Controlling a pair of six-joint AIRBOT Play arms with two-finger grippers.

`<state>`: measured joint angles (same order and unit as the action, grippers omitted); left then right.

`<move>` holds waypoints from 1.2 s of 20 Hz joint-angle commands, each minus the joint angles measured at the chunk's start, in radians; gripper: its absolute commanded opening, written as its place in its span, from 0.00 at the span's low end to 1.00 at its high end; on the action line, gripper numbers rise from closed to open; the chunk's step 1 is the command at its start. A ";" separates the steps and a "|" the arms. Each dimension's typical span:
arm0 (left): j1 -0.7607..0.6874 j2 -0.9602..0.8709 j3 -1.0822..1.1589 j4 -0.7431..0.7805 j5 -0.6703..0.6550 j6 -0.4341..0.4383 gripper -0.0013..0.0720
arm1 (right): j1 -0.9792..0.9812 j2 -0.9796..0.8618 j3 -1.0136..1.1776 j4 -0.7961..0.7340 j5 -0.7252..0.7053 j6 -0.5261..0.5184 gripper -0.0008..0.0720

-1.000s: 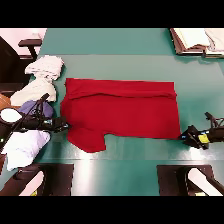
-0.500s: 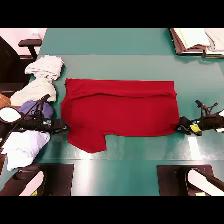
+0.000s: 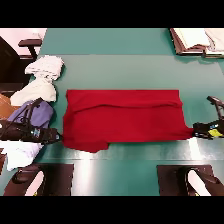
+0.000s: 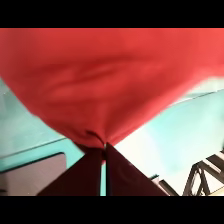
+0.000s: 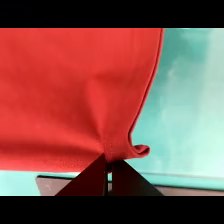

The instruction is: Fold the shirts.

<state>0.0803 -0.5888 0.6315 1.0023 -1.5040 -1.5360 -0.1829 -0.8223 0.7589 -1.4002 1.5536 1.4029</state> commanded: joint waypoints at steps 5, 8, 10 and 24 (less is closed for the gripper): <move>0.001 -0.240 0.133 0.000 0.261 0.091 0.05 | 0.078 -0.212 0.257 0.021 -0.088 0.014 0.03; 0.001 -0.476 0.218 -0.001 0.383 0.161 0.05 | 0.167 -0.406 0.386 0.021 -0.170 0.014 0.03; 0.001 -0.622 0.285 -0.010 0.439 0.198 0.05 | 0.205 -0.525 0.470 0.039 -0.198 0.014 0.03; 0.001 -0.827 0.630 -0.042 0.356 0.227 0.70 | 0.004 -0.752 0.669 0.318 -0.045 -0.096 0.64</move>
<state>0.0807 -1.4097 1.2003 0.9653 -1.0740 -1.3106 -0.1047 -1.5669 1.4261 -1.1225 1.4220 1.3476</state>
